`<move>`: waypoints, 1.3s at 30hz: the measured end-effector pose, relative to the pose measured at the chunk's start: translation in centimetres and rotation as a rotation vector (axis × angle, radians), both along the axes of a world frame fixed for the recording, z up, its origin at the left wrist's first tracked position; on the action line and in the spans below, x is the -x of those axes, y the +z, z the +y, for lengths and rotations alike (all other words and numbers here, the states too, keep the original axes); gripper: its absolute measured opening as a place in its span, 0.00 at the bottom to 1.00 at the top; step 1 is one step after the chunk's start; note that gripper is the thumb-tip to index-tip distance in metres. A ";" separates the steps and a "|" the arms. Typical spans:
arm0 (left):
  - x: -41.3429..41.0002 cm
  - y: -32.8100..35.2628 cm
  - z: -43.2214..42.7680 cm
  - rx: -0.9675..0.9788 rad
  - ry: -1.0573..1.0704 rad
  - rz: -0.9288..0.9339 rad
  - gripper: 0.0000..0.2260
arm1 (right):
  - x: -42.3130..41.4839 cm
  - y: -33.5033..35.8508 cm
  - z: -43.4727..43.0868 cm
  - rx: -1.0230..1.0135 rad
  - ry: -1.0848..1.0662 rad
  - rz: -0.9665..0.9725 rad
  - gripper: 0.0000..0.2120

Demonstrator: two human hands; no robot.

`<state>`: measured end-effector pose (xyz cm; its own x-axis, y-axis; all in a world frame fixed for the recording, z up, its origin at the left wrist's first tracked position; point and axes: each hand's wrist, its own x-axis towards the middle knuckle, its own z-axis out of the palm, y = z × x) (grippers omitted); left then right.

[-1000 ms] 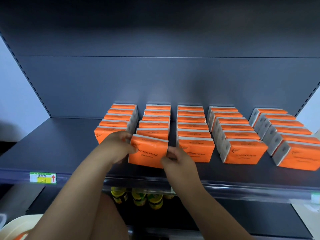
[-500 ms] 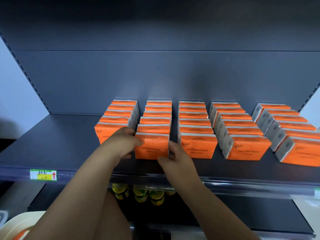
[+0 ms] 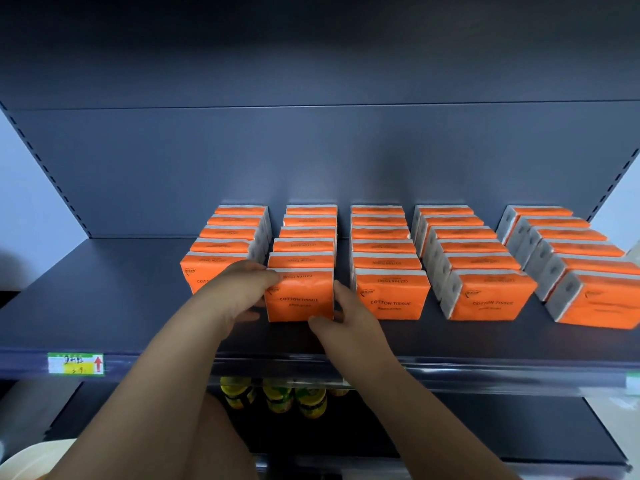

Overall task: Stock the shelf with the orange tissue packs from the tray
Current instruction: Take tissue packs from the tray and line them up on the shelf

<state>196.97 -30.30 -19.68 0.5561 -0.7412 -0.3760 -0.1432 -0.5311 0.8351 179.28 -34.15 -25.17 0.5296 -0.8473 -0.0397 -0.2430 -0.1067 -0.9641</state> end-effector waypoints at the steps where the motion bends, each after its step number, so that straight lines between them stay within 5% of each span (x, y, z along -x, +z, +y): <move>1: 0.0 0.1 0.0 0.000 0.008 0.011 0.08 | 0.0 0.0 0.0 0.007 0.003 0.006 0.16; 10: 0.5 0.1 1.3 -0.028 0.056 -0.087 0.08 | 0.4 0.1 0.5 0.098 -0.034 0.121 0.08; 16: 2.9 -0.6 5.7 0.025 0.065 -0.595 0.09 | 1.8 1.5 2.4 0.287 -0.121 0.251 0.09; 23: 5.4 0.4 10.9 0.077 0.073 -1.096 0.16 | 1.6 4.7 5.6 0.892 -0.102 0.485 0.23; 32: 0.3 -4.1 24.0 -0.059 0.315 -1.105 0.35 | -5.6 4.6 16.4 0.989 0.250 0.251 0.30; 39: -2.8 -10.3 33.3 -0.222 0.421 -1.035 0.28 | -10.6 -3.7 22.4 0.897 0.541 0.410 0.29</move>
<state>199.80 3.02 -29.97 0.8646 -0.3967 0.3085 -0.4844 -0.8215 0.3010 189.91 -11.71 -28.84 0.9234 -0.3192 0.2130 -0.2350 -0.9092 -0.3436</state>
